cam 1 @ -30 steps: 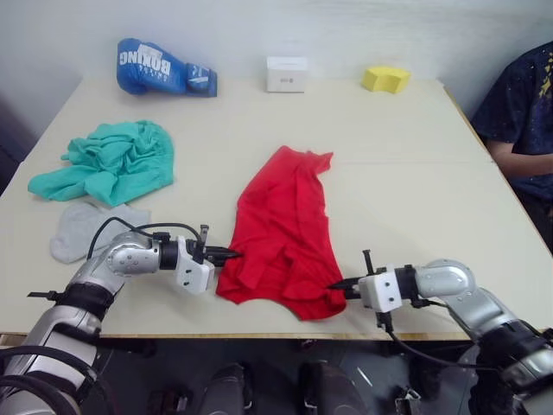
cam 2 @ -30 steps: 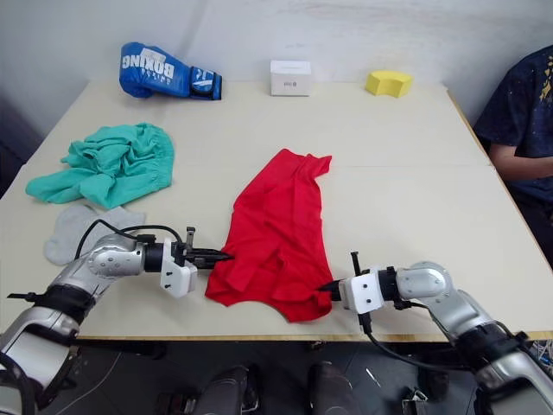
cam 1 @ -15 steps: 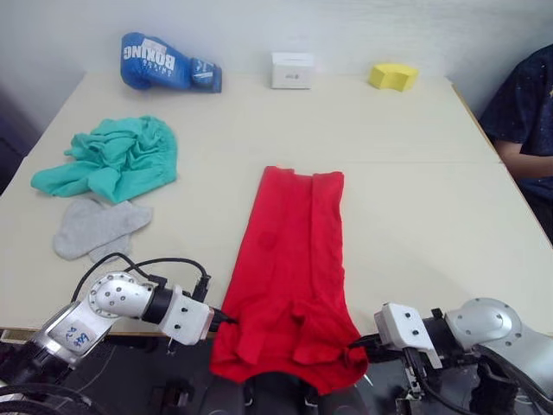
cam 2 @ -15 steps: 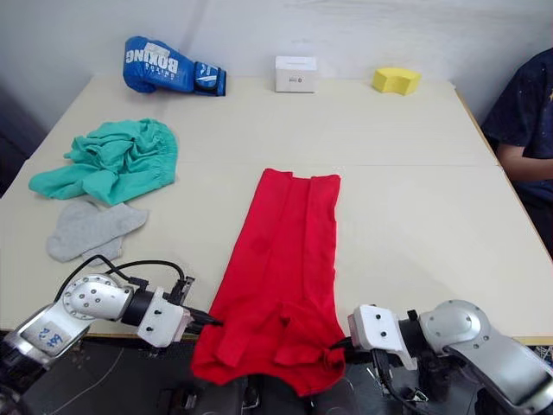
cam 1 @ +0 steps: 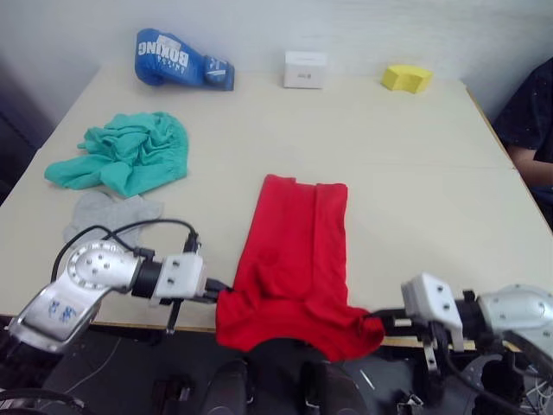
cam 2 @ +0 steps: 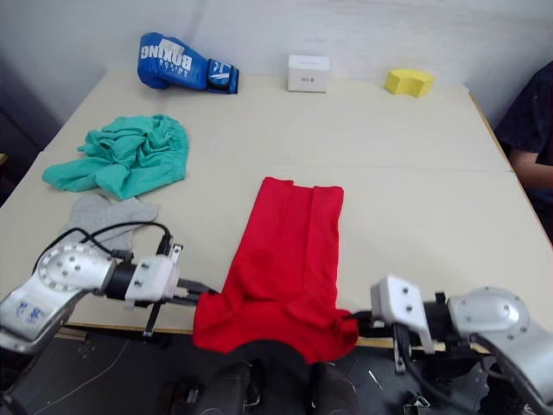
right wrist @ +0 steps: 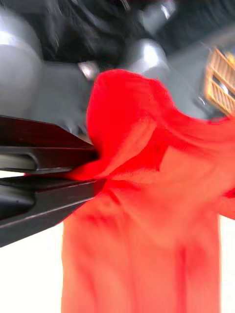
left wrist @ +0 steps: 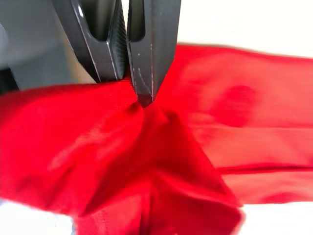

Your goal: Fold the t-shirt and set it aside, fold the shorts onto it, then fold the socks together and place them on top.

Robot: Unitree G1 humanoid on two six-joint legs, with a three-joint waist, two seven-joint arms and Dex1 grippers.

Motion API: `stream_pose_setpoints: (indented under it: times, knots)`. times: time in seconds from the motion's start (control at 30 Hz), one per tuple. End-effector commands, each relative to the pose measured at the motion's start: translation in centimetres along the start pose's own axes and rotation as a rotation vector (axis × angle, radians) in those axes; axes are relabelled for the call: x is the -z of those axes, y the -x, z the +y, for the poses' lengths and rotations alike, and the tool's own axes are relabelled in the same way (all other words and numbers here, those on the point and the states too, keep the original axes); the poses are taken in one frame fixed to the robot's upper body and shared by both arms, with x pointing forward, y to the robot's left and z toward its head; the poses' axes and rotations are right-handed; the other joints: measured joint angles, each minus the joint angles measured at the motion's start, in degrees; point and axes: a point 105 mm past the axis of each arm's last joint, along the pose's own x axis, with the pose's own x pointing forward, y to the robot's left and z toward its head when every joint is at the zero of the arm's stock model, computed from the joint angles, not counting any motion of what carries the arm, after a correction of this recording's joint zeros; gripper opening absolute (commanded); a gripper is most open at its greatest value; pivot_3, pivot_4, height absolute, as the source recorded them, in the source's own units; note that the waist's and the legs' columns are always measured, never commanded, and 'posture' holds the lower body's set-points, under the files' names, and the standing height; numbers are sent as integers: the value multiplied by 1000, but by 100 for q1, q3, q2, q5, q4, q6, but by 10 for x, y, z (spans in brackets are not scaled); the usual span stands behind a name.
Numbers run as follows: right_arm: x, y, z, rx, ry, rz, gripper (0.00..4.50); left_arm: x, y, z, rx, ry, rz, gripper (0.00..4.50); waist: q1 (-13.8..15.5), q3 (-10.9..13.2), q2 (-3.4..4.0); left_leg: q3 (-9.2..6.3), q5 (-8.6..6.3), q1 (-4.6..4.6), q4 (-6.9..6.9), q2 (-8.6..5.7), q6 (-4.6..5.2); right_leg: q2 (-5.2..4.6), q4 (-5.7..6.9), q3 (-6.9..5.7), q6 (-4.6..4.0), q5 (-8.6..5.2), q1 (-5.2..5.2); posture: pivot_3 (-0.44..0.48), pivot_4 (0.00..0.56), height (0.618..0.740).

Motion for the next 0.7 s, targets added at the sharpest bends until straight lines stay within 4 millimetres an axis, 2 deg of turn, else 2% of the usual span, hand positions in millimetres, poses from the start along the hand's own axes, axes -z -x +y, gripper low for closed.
stream_pose_setpoints:
  times: [0.03, 0.1, 0.2, 0.3, 0.43, 0.57, 0.7]
  knots:
    - [-15, 7, -32, 77, 6, -53, 0, -7, 8, 35, -53, 48, -49, 26, 7, 8, 4, 0, 3, 1, 1, -1, 3, 0, 3, -2, 0, 0, -1, 0, 150, 740]
    - [-18, 8, -50, 109, 23, -55, 0, -13, 8, 57, -93, 61, -90, 26, 43, 12, 2, 2, 23, 0, 5, -5, 21, 3, 13, -6, 1, 1, -1, 0, 150, 740]
    - [-21, 6, -115, 293, 81, -54, 0, -12, 4, 109, -222, 104, -129, 26, 38, 21, -4, 7, 31, -12, 42, -3, 6, 18, 26, -10, 3, 1, -4, 0, 150, 740]
    - [-18, -2, -149, 349, 123, -29, 0, -7, -2, 139, -310, 136, -149, 26, 2, 24, -11, 33, 42, -81, 102, -5, 29, 53, 58, -25, 40, 25, -69, 0, 150, 740]
    - [-14, -15, -169, 345, 153, -18, 0, -14, -8, 164, -393, 195, -249, 26, -67, 30, -19, 69, 45, -108, 114, -17, 50, 29, 91, -8, 56, 33, -98, 0, 150, 740]
    - [-6, -24, -186, 391, 102, -25, 0, -7, -23, 170, -394, 267, -253, 26, -106, 31, -20, 74, 43, -122, 130, -20, 58, 29, 92, -8, 68, 40, -103, 0, 150, 740]
    - [1, -30, -191, 409, 111, -28, 0, -2, -31, 176, -429, 294, -246, 26, -121, 31, -19, 72, 43, -119, 152, -14, 58, 27, 116, -4, 68, 40, -102, 0, 150, 740]
